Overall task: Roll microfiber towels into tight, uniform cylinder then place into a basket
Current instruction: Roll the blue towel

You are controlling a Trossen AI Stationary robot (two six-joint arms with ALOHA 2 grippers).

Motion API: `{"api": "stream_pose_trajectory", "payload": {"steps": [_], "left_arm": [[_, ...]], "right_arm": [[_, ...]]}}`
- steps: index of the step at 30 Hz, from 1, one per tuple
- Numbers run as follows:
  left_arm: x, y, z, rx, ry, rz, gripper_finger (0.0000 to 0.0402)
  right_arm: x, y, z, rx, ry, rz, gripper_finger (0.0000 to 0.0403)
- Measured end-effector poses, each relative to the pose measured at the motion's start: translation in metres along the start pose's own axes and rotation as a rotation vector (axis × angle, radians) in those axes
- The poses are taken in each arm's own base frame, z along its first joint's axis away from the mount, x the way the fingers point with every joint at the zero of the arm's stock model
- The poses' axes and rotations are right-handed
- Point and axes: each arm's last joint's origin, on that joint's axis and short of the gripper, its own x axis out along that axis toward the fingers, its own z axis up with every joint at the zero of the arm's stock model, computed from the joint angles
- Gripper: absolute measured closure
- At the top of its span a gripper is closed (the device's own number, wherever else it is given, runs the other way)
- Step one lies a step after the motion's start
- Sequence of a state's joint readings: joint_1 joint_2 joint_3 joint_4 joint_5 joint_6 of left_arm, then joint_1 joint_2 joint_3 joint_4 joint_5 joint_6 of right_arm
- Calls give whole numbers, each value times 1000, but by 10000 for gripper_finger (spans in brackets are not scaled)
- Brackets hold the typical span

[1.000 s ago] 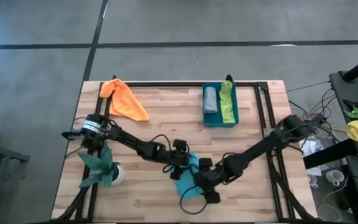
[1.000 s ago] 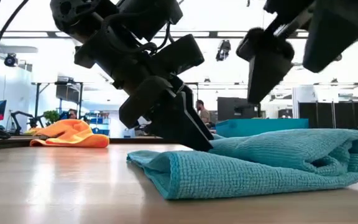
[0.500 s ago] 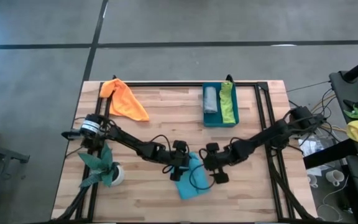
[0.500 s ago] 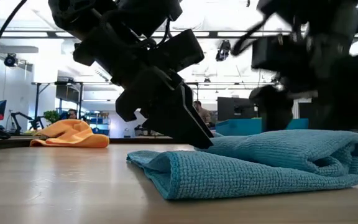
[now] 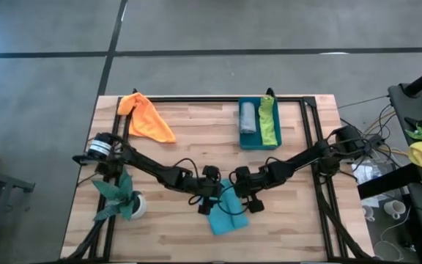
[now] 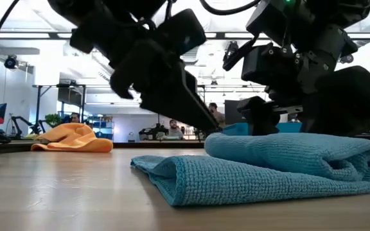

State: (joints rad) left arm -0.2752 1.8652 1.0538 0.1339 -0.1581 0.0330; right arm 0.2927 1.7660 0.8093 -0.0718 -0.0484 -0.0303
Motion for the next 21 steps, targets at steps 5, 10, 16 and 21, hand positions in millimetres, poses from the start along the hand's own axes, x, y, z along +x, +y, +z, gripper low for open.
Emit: {"api": "stream_pose_trajectory", "payload": {"steps": [5,10,16,21], "left_arm": [[-15,-3,7,-62,1,-6,150],[-24,-26,8,-181,9,-57,150],[-29,-66,1,-216,30,-142,150],[-15,-82,-19,-240,107,-149,150]], "right_arm": [[0,0,2,4,-17,3,19],[-4,1,7,35,-39,18,19],[-8,3,19,30,-66,28,19],[-8,4,21,34,-71,24,19]]}}
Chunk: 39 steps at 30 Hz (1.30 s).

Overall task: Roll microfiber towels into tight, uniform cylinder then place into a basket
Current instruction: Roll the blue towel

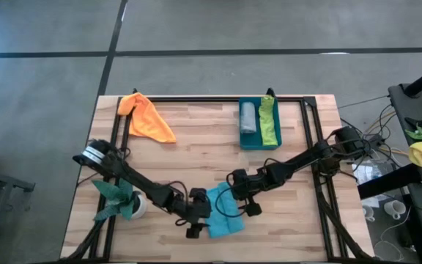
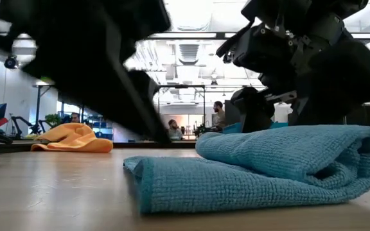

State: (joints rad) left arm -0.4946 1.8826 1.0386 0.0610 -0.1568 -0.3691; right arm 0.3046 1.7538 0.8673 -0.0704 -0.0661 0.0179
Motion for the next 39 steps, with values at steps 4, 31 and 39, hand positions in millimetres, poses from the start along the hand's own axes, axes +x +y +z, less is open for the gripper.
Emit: {"api": "stream_pose_trajectory", "payload": {"steps": [4,31,39], "left_arm": [[14,2,-9,-15,31,9,150],[16,2,-11,9,45,-29,150],[16,3,-13,11,50,-34,150]], "right_arm": [[-1,1,2,12,2,-6,19],[15,12,62,-7,-52,2,19],[-9,12,57,42,36,-27,19]]}}
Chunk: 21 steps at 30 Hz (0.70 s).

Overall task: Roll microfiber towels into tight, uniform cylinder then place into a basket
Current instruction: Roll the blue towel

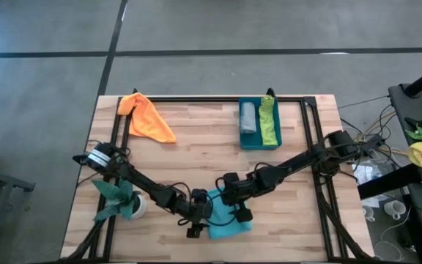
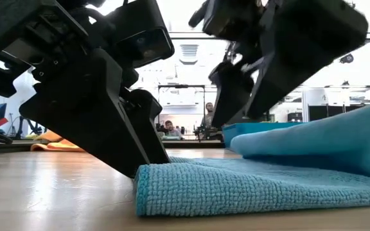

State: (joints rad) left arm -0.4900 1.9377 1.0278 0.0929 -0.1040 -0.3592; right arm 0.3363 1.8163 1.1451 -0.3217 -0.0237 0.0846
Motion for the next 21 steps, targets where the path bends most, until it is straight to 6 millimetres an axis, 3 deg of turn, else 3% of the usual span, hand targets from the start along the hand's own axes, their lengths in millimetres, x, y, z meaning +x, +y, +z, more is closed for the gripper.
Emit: {"api": "stream_pose_trajectory", "payload": {"steps": [6,11,17,21], "left_arm": [[0,0,0,0,0,-1,150],[0,0,0,-1,-1,-1,150],[0,0,0,-1,-2,-2,150],[0,0,1,-3,-2,-1,150]], "right_arm": [[-32,-1,-27,117,42,-56,19],[-54,0,-69,180,57,-102,19],[-58,-3,-127,177,144,-112,19],[-47,-4,-142,155,136,-85,19]]}}
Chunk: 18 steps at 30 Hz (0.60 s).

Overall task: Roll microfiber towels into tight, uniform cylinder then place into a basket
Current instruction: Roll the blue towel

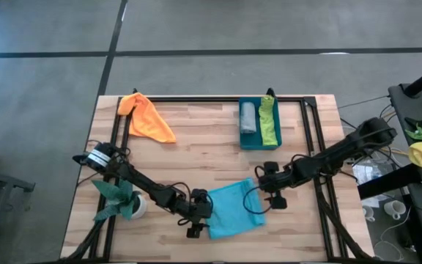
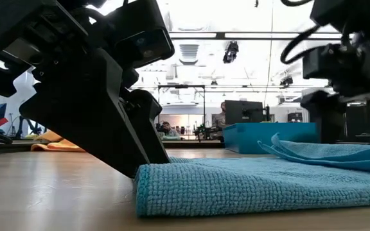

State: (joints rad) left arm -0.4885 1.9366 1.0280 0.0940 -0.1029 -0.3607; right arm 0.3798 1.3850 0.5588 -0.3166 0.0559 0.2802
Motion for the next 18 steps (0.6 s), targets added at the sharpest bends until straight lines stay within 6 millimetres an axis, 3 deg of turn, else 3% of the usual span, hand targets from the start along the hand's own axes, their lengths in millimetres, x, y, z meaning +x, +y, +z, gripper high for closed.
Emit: {"api": "stream_pose_trajectory", "payload": {"steps": [8,18], "left_arm": [[0,1,1,-5,1,-2,150],[-1,1,1,-24,-1,-2,150]], "right_arm": [[20,11,10,-49,-44,16,19],[8,22,41,-49,-134,65,19]]}}
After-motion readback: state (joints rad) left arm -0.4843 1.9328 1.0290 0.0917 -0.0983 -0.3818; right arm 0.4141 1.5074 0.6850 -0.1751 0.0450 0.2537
